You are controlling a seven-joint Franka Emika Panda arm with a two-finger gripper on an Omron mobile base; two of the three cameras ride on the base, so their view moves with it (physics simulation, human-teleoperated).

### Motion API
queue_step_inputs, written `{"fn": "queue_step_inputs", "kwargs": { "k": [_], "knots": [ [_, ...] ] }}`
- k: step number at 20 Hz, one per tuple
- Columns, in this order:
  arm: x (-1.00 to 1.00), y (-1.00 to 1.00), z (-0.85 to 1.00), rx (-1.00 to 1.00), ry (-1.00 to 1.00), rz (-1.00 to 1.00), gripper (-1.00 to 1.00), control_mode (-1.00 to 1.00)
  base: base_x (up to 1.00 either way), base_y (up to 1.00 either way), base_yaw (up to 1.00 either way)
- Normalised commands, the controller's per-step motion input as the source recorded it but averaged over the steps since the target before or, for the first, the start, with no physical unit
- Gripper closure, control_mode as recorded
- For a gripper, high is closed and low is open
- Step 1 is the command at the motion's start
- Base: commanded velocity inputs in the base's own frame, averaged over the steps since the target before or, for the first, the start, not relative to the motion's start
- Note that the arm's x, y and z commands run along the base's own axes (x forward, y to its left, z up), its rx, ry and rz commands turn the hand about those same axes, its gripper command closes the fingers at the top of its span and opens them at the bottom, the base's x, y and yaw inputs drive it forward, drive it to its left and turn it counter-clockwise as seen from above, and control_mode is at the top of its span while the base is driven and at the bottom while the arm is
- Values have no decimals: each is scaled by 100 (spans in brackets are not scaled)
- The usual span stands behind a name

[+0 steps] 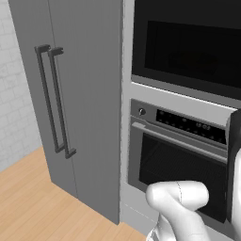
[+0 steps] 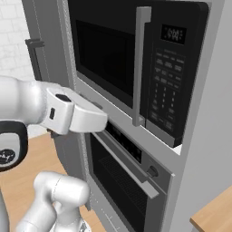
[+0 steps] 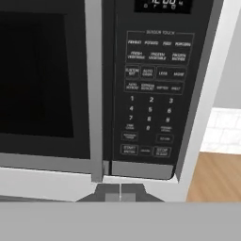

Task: Pick the cucumber from the sink and place it in the bowl. Then pick the bowl and place it in the microwave. Then close the microwave door and press the start button.

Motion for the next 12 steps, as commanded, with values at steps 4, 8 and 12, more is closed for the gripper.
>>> {"fn": "queue_step_inputs", "kwargs": {
  "k": [4, 8, 12],
  "knots": [
    [21, -34, -10, 6, -11, 0, 100, -100, 0, 0, 0],
    [9, -32, -14, 12, -8, 0, 100, -100, 0, 0, 0],
    [13, -26, -47, 9, -4, 0, 100, -100, 0, 0, 0]
  ]
}}
